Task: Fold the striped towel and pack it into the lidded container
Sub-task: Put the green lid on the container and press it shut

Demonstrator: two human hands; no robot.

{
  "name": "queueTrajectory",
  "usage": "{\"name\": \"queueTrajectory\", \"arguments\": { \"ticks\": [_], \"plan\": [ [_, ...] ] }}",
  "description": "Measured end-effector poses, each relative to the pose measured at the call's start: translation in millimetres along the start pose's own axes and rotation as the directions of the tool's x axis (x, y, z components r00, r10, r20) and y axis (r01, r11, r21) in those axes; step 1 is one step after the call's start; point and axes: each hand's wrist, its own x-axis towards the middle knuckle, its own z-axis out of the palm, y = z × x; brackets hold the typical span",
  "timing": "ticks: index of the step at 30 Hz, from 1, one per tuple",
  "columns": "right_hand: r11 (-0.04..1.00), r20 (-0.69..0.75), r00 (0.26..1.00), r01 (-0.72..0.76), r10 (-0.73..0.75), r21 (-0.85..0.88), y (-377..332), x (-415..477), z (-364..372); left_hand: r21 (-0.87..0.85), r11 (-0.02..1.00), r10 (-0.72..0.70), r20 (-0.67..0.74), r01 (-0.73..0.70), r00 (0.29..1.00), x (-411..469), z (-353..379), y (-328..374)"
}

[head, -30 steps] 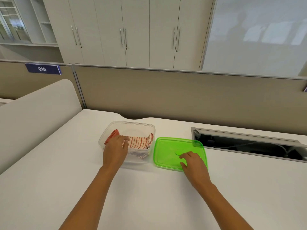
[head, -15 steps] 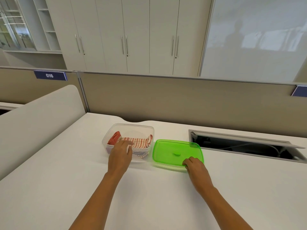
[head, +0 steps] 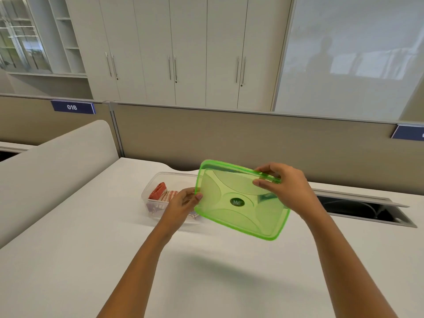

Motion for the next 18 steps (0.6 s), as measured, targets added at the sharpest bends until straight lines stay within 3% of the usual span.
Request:
{"name": "queueTrajectory", "arguments": {
  "ticks": [7, 10, 14, 18],
  "plan": [
    [0.942, -0.027, 0.993, -0.098, 0.112, 0.321, 6.8, 6.6, 28.4, -0.258, 0.966, -0.037, -0.228, -0.024, 0.973, -4.2, -11.9, 3.9],
    [0.853, -0.081, 0.957, -0.209, 0.279, 0.478, 17.5, -3.4, 53.7, -0.260, 0.966, -0.077, -0.297, -0.003, 0.952, -0.6, -20.0, 6.0],
    [0.672, 0.074, 0.925, -0.324, 0.373, 0.666, 19.3, -14.7, 88.2, -0.247, 0.968, -0.144, -0.384, 0.049, 0.912, 9.2, -29.7, 3.8],
    [0.651, 0.086, 0.912, -0.350, 0.401, 0.673, 15.5, -14.0, 113.1, -0.146, 0.981, -0.180, -0.452, 0.126, 0.874, 20.0, -41.1, -3.3]
  ]
}}
